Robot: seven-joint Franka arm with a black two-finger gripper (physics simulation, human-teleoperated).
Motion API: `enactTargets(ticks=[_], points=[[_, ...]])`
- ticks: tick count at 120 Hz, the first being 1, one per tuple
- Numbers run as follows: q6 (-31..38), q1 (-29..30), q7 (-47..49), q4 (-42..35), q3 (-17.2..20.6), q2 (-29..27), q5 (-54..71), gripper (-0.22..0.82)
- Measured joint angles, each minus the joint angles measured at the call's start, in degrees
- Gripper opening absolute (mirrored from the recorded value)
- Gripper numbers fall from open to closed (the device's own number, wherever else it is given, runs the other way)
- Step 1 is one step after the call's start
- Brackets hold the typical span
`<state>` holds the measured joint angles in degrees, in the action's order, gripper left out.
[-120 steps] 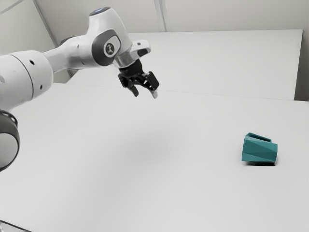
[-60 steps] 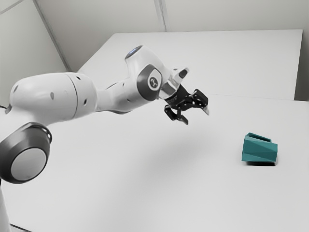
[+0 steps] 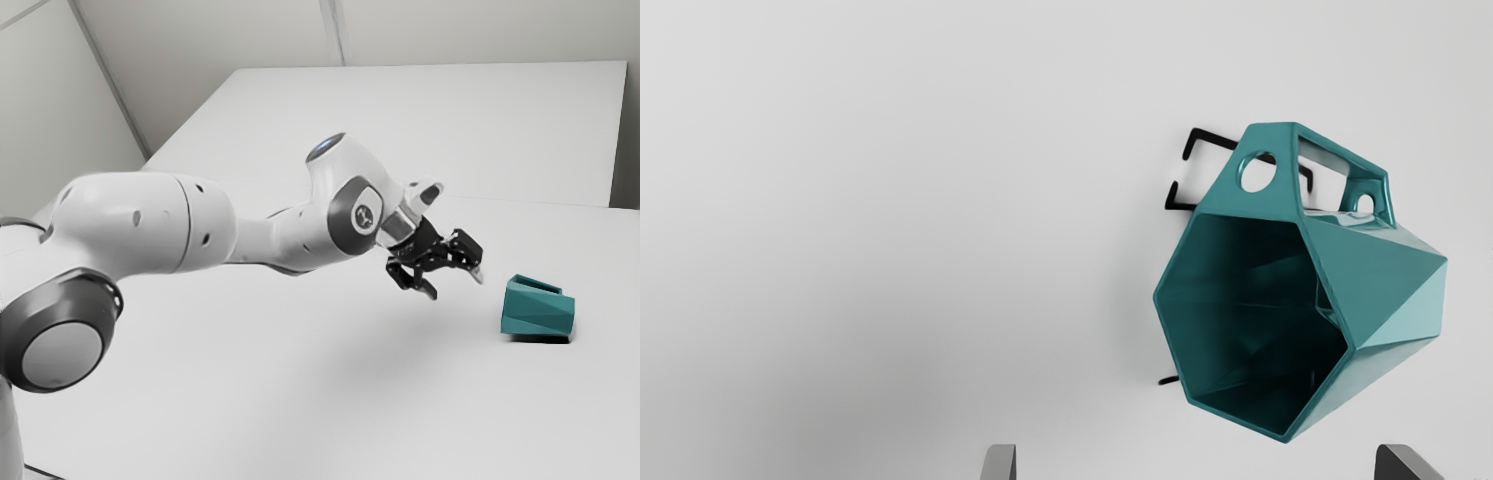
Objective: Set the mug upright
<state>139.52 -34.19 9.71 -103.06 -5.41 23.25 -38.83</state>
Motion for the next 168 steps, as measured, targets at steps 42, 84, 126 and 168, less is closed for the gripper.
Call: enactTargets(ticks=[42,84,126,168], points=[[4.85,0.24,-2.57,8.84,1.95,7.85,0.02,0.58],[8.68,-0.32,-3.97,9.79,5.21,9.93,-3.73,0.58],[11.57,-1.30,-4.84,12.47,6.05,13.07,-5.52,0.55],[13.86,-1.92,-5.40,13.57,6.90,14.13,-5.79,0.27]])
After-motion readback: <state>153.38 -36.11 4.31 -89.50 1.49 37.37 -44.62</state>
